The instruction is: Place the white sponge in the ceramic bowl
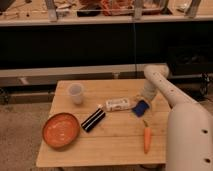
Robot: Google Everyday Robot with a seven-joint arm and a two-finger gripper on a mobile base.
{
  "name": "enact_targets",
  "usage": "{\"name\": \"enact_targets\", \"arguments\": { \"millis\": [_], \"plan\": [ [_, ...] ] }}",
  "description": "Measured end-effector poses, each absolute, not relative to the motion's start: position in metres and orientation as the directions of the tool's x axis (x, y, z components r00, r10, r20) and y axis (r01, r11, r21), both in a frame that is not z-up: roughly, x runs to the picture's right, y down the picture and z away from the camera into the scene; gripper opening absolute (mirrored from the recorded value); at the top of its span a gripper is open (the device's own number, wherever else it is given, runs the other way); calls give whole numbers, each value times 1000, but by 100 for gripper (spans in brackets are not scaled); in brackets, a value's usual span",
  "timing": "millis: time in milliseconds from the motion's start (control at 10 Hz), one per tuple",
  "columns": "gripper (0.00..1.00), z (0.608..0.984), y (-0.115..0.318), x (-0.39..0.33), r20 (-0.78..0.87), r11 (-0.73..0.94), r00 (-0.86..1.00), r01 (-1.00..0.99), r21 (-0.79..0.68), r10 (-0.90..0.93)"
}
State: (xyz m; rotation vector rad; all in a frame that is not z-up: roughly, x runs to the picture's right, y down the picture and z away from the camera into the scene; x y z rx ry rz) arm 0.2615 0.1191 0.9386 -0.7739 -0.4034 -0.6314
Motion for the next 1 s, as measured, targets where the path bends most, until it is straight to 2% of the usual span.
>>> {"name": "enact_targets", "arguments": {
  "millis": [100, 200, 400, 500, 700, 900, 1000],
  "plan": [
    [78, 939, 120, 260, 553, 547, 744, 659, -516, -375],
    [72, 938, 120, 258, 553, 549, 743, 660, -512, -377],
    [50, 937, 120, 259, 550, 553, 744, 659, -509, -380],
    [46, 937, 120, 259, 550, 554, 743, 660, -508, -381],
    [47, 936, 120, 258, 551, 555, 742, 661, -505, -383],
    [58, 936, 119, 258, 552, 559, 743, 659, -503, -380],
    [69, 935, 119, 260, 575, 560, 737, 660, -501, -355]
  ]
}}
